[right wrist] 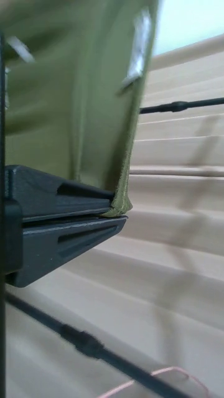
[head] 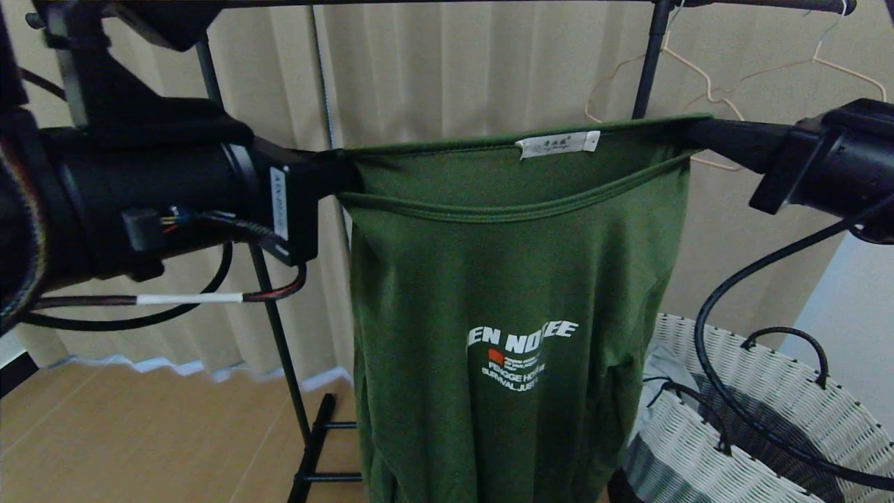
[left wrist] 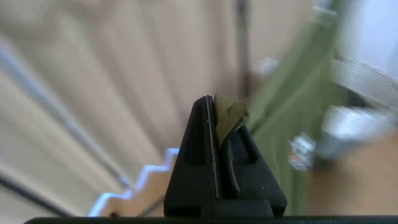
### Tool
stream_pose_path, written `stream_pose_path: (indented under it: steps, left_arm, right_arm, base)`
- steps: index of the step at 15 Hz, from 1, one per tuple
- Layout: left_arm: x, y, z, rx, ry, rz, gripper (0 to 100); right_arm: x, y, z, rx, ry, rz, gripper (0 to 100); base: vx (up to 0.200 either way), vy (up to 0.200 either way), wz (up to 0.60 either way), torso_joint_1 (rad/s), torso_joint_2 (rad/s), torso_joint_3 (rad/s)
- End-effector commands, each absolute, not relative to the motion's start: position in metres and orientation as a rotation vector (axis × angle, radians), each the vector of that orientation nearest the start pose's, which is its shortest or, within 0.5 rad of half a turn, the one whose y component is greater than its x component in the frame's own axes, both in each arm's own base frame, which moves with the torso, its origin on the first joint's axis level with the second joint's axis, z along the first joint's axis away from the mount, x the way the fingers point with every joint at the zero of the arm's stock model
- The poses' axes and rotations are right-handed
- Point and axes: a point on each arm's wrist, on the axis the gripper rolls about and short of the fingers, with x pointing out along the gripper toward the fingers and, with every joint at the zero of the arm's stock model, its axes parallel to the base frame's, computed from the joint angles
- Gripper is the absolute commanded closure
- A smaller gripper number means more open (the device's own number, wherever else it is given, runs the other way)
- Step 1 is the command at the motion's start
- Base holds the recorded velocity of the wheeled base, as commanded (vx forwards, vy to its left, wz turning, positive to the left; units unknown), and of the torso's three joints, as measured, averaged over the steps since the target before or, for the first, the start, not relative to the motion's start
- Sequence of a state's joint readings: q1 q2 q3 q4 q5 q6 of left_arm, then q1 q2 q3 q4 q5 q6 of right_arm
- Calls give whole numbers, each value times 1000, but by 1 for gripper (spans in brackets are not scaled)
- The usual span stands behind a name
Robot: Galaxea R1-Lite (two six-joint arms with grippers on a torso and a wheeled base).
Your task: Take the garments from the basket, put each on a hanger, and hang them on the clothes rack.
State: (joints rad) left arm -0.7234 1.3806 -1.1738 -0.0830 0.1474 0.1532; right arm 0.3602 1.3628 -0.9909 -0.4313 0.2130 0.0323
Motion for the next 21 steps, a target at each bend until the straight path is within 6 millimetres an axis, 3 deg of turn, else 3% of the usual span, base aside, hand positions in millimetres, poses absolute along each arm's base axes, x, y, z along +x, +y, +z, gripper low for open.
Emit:
stream_pose_path:
  steps: [1, 2, 3, 5, 13, 21]
  left_arm:
    - [201, -167, 315, 209, 81, -506, 100]
    - [201, -167, 315, 209, 81, -506, 100]
    - [213, -173, 315, 205, 69, -442, 100]
    - [214, -173, 313, 205, 68, -436, 100]
    - [209, -168, 311, 210, 75, -435, 100]
    - [203, -163, 326, 188, 24, -438, 100]
  right_arm:
    - [181, 73, 323, 36, -97, 575, 100]
    - [181, 73, 323, 36, -97, 575, 100]
    - [160, 66, 325, 35, -78, 581, 100]
    - [150, 63, 318, 32, -44, 587, 100]
    - [156, 65, 310, 25, -12, 578, 100]
    - [160, 66, 310, -2, -13, 580, 100]
  base:
    - [0, 0, 0, 0, 0, 0]
    - [0, 0, 0, 0, 0, 0]
    - [0, 0, 0, 0, 0, 0]
    - [0, 0, 0, 0, 0, 0]
    - [0, 0, 0, 0, 0, 0]
    - [0, 0, 0, 0, 0, 0]
